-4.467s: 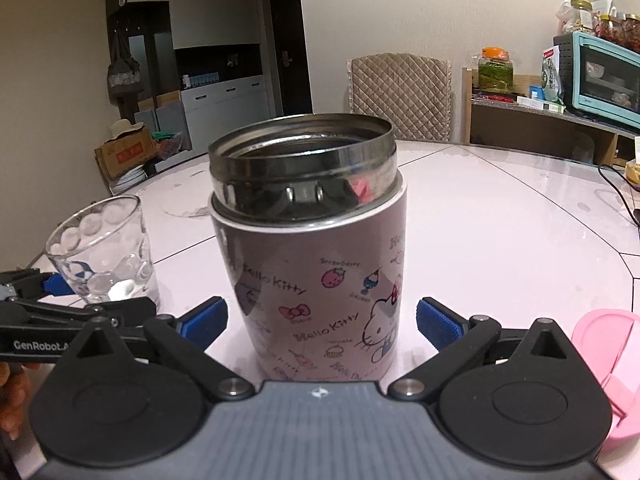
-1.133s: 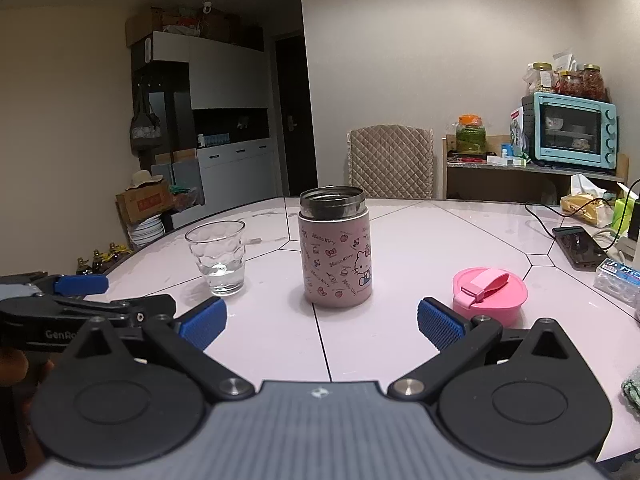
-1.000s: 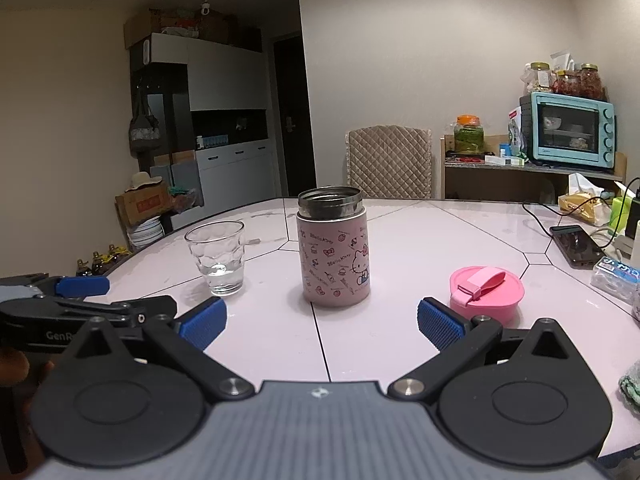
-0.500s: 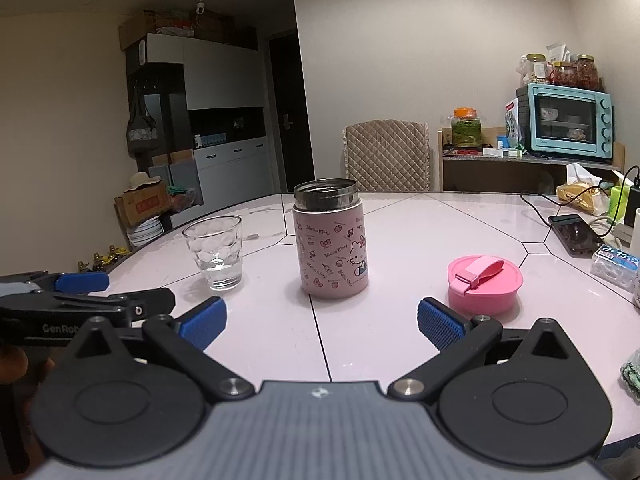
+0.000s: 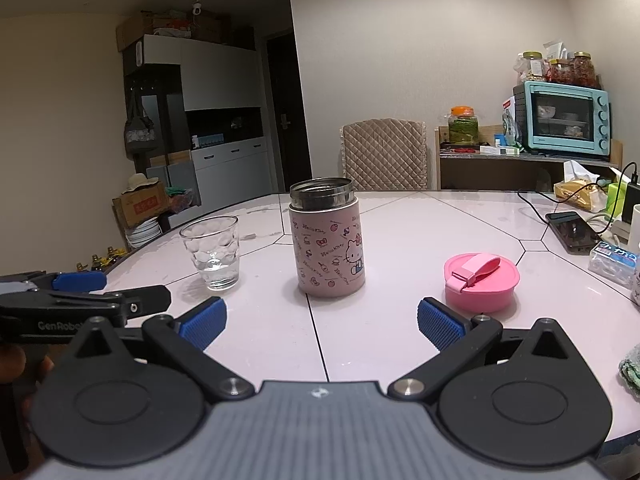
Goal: Unscrew bottle cap and pour
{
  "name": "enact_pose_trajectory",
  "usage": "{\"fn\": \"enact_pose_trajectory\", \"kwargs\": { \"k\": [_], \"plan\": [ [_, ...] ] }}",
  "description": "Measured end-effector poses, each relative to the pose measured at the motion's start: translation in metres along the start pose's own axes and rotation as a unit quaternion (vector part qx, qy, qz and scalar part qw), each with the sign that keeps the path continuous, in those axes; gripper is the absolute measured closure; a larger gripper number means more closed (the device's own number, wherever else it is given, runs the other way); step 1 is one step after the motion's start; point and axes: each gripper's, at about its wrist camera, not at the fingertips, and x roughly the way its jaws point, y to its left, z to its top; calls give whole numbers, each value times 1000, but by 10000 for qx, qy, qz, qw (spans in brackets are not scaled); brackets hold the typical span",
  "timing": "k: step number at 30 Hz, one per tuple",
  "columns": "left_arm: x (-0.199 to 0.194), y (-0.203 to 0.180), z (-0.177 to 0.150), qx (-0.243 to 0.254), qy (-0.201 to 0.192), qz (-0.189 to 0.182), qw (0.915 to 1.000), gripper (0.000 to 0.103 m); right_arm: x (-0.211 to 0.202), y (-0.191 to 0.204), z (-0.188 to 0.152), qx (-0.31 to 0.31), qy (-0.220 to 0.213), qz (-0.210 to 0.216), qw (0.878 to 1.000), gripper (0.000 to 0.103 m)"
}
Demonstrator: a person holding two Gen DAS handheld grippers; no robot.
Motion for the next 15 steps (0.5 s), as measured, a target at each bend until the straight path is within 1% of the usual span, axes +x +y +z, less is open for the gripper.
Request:
{"fn": "enact_pose_trajectory", "kwargs": {
  "k": [15],
  "plan": [
    [-1,-2,1,25,-24,1,10000,0,1,-2,1,7,19,-18,10000,0]
  ]
}}
